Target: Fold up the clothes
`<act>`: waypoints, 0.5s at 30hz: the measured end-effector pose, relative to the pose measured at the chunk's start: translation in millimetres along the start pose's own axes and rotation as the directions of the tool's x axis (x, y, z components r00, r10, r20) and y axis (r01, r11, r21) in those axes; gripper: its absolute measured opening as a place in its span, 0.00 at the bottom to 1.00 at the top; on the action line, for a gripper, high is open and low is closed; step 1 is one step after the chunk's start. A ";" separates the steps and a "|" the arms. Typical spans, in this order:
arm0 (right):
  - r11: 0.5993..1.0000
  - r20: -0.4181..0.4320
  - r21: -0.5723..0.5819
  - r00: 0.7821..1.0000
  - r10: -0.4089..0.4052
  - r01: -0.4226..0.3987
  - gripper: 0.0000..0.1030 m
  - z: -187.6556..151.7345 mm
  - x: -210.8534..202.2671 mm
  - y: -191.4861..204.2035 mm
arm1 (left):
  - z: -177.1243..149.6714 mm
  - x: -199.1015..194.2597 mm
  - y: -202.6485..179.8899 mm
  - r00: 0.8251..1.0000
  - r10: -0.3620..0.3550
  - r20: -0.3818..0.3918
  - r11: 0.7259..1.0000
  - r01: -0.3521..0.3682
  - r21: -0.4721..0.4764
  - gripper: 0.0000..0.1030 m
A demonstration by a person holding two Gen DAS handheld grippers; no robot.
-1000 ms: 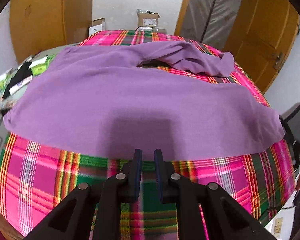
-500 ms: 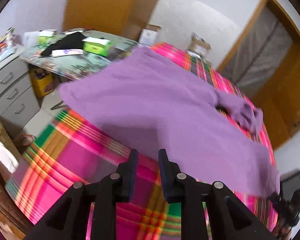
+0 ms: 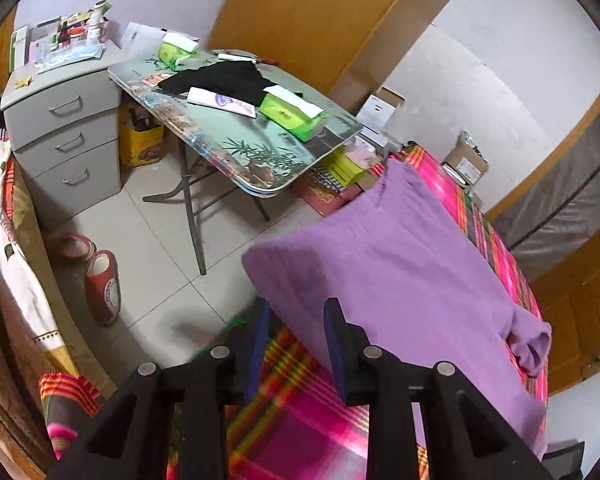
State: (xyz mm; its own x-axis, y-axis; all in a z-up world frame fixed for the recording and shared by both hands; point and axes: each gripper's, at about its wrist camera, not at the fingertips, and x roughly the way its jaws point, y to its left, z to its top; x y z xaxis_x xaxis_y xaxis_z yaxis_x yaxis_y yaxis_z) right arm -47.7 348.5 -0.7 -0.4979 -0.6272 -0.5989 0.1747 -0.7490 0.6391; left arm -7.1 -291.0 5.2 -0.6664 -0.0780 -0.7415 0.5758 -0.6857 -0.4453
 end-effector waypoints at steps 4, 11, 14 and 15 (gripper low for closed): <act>1.000 0.006 0.010 1.000 -0.012 0.012 0.40 2.6 2.8 1.1 | 4.9 13.1 7.4 1.000 -0.006 -0.022 0.999 0.005 -0.031 0.28; 0.998 0.012 0.005 0.998 -0.069 0.069 0.25 8.7 7.7 3.4 | 9.4 23.9 7.3 1.000 -0.019 -0.024 0.998 0.017 -0.053 0.26; 0.996 0.017 0.022 0.996 -0.089 0.088 0.07 9.5 8.8 -1.4 | 11.6 21.1 4.9 1.000 -0.014 -0.007 0.999 0.014 -0.032 0.11; 0.996 0.021 0.041 0.996 -0.081 0.080 0.06 9.1 9.0 -4.9 | 12.6 19.6 4.0 1.000 -0.016 -0.005 1.000 0.016 -0.027 0.08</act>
State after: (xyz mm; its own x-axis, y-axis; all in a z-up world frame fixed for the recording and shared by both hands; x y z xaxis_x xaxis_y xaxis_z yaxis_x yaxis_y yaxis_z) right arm -60.8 348.5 -4.8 -0.5283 -0.5597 -0.6385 0.0990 -0.7874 0.6084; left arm -23.9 -304.3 -4.7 -0.6728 -0.0633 -0.7371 0.5781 -0.6668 -0.4703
